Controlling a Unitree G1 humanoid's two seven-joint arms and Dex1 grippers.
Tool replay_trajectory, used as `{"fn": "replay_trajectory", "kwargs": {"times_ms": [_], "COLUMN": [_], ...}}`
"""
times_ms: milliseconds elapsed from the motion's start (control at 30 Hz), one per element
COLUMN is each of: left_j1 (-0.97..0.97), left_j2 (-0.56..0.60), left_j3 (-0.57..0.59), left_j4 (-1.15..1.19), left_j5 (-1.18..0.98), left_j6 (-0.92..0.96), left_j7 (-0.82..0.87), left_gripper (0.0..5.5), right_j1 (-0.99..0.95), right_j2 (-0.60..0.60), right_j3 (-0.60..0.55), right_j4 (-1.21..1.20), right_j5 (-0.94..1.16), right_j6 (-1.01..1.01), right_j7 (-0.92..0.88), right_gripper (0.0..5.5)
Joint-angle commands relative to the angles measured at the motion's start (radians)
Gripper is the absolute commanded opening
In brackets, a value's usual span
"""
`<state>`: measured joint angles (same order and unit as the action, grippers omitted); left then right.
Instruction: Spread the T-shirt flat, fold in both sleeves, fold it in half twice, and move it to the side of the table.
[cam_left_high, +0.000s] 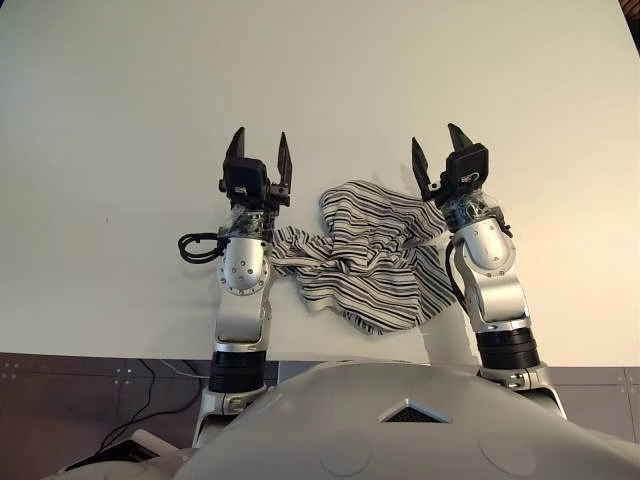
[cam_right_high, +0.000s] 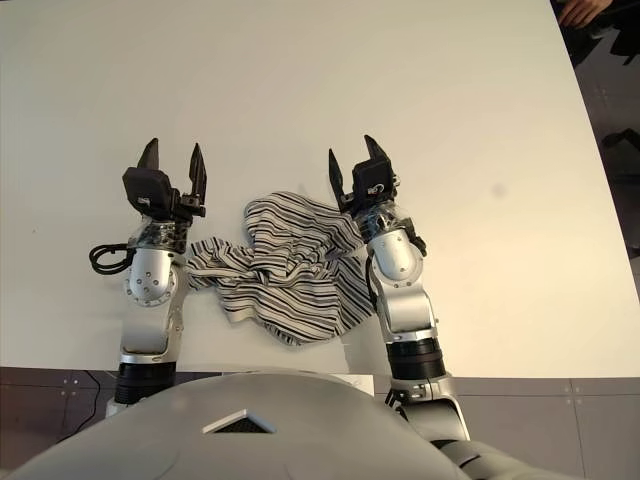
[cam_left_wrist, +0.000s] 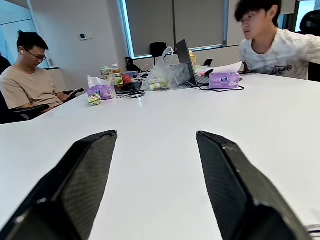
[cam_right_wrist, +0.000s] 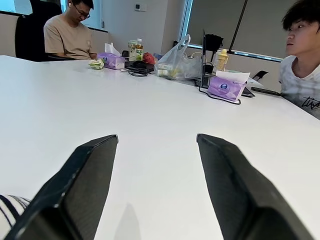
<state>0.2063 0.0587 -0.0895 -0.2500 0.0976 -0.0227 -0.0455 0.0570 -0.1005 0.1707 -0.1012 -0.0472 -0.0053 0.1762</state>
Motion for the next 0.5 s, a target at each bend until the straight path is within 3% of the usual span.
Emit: {"fn": "replay_trajectory", "kwargs": {"times_ms": [33,167,267,367,500], "left_j1": [0.067,0.083,0.104,0.135,0.112], "left_j2": [0.186,0.403,0.519,0.575,0.573], "left_j3": [-0.04,0.013,-0.035,-0.139,-0.238], "left_j4": [-0.143,-0.254,-0.245,-0.15,0.016], "left_j5": [-0.101,-0.36,-0.357,-0.221,-0.027], "left_j6": [0.107,0.261,0.263,0.167,0.019], "left_j7": [-0.268,-0.588,-0.723,-0.761,-0.698], "left_gripper": [2.93,2.93,2.93,2.93,2.93], "right_j1": [0.043,0.022,0.023,0.042,0.042], "right_j2": [-0.173,-0.463,-0.598,-0.665,-0.642], "right_j3": [-0.001,-0.089,-0.079,0.01,0.137], "right_j4": [-0.18,-0.26,-0.273,-0.21,-0.083], "right_j5": [0.181,0.425,0.464,0.343,0.129], "right_j6": [0.124,0.333,0.375,0.274,0.072], "right_j7": [0.287,0.648,0.807,0.887,0.839], "right_gripper": [2.9,2.9,2.9,2.9,2.9]}}
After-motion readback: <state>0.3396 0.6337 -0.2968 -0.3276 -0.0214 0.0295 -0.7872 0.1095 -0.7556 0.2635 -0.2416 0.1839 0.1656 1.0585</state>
